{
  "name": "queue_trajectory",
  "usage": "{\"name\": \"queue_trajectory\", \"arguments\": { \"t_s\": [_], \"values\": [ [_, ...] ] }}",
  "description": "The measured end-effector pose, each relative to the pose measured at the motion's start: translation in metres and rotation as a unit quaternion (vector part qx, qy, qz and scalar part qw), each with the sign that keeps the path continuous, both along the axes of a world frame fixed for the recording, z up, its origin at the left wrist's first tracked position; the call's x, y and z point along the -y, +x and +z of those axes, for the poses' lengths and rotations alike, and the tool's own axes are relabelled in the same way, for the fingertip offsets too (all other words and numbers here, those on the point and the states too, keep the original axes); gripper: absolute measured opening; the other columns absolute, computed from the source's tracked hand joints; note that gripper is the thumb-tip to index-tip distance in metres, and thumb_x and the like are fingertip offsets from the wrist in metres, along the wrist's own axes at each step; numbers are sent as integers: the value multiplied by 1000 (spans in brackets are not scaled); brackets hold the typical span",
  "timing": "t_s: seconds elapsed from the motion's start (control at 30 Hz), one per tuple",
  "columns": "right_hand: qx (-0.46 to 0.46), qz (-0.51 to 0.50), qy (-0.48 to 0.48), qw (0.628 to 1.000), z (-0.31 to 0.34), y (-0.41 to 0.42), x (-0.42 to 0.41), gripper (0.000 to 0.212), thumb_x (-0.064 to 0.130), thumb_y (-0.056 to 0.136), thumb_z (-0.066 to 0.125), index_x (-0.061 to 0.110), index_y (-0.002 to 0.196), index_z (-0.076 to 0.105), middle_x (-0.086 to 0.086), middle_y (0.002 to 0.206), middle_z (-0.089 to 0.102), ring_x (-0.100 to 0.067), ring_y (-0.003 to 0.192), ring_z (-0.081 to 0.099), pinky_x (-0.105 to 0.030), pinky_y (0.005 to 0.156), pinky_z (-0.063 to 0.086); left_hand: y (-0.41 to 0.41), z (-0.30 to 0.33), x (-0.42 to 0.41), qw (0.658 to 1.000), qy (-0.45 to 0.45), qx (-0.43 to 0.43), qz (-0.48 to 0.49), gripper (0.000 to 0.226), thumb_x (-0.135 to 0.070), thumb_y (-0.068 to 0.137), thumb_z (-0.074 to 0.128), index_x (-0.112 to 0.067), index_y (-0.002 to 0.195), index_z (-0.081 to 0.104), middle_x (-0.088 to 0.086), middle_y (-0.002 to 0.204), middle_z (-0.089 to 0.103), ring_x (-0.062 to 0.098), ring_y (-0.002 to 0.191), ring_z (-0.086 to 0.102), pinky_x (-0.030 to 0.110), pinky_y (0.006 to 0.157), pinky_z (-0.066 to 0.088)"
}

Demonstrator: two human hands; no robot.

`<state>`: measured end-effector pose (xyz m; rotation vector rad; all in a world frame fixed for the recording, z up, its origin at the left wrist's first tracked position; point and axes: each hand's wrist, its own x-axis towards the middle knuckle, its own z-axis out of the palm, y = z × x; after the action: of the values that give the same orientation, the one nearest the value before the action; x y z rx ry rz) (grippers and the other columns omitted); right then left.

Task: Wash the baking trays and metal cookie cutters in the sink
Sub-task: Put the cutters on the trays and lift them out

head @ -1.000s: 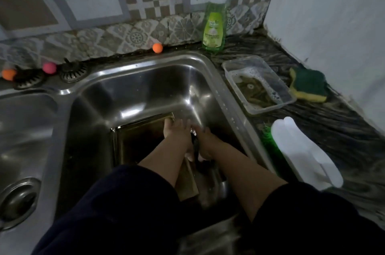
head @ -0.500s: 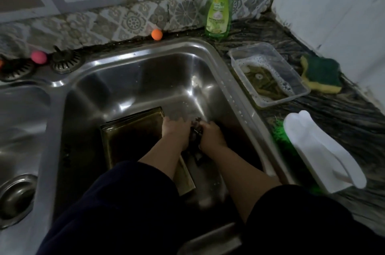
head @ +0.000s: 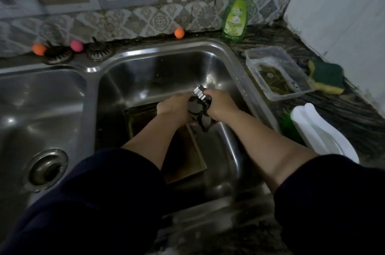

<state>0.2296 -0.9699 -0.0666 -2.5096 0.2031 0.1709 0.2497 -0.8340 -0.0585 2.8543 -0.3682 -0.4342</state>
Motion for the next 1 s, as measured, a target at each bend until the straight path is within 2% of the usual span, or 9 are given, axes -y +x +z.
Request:
{"name": "queue_trajectory", "arguments": {
  "t_s": [0.1, 0.17, 0.27, 0.43, 0.57, 0.67, 0.77, 0.83, 1.0],
  "values": [
    [-5, 37, 12, 999, 0, -6, -31, 21, 13, 84, 60, 28, 97, 67, 3, 96, 65, -18, 93, 62, -22, 74, 40, -20, 13, -30, 999, 33, -25, 28, 70, -44, 63, 81, -40, 125, 48, -5, 120, 61, 22, 111, 59, 36, 82, 46],
    [-24, 65, -11, 998, -6, -14, -53, 21, 16, 85, 57, 32, 96, 66, -2, 103, 68, -24, 99, 63, -26, 78, 44, -35, 15, -51, 996, 67, -47, 46, 73, -43, 64, 82, -38, 127, 48, -3, 120, 62, 23, 111, 59, 36, 82, 47],
    [-64, 74, 9, 995, -15, -29, -86, 33, 12, 91, 53, 19, 121, 63, -14, 125, 62, -32, 116, 57, -30, 93, 44, -54, 5, -76, 987, 105, -91, 76, 73, -42, 70, 78, -32, 132, 44, -1, 125, 58, 24, 115, 57, 39, 86, 47],
    [-143, 59, 38, 987, -26, -41, -111, 50, 13, 93, 50, 24, 141, 40, -16, 146, 30, -36, 130, 40, -36, 108, 34, -61, -29, -102, 980, 34, -148, 129, 91, -30, 83, 64, -33, 151, 3, 9, 141, 45, 28, 120, 52, 45, 97, 45],
    [-171, 92, 18, 981, -19, -38, -106, 71, 13, 87, 58, 30, 148, 27, -13, 150, 30, -34, 133, 39, -36, 106, 39, -64, -27, -109, 978, -31, -123, 167, 78, -22, 91, 49, -30, 152, 1, 11, 156, 20, 35, 136, 31, 50, 109, 34],
    [-179, 123, 14, 976, -16, -38, -94, 79, 13, 88, 56, 32, 153, 14, -4, 160, 15, -27, 143, 26, -30, 111, 33, -69, -29, -108, 956, -77, -148, 241, 68, -41, 99, 36, -27, 152, -3, 15, 158, 8, 41, 140, 23, 50, 112, 29],
    [-146, 119, 19, 982, -23, -44, -81, 71, 28, 96, 51, 37, 152, 8, 2, 161, 7, -24, 146, 19, -32, 116, 25, -74, -38, -108, 931, -101, -200, 290, 82, -65, 92, 30, -31, 148, -20, 21, 158, 1, 44, 141, 20, 51, 115, 22],
    [-115, 86, 32, 989, -31, -48, -72, 65, 45, 97, 44, 42, 150, 7, 6, 161, 7, -24, 146, 17, -41, 117, 24, -78, -42, -109, 919, -119, -227, 300, 89, -72, 87, 30, -37, 143, -29, 23, 158, -1, 44, 142, 17, 51, 116, 18],
    [-162, 17, 101, 981, -43, -51, -61, 79, 83, 75, 38, 61, 141, 2, -1, 161, 7, -30, 145, 17, -53, 113, 25, -82, -45, -113, 919, -157, -249, 263, 93, -73, 84, 39, -48, 138, -32, 21, 157, -12, 43, 144, 5, 55, 115, 11]
  ]
}}
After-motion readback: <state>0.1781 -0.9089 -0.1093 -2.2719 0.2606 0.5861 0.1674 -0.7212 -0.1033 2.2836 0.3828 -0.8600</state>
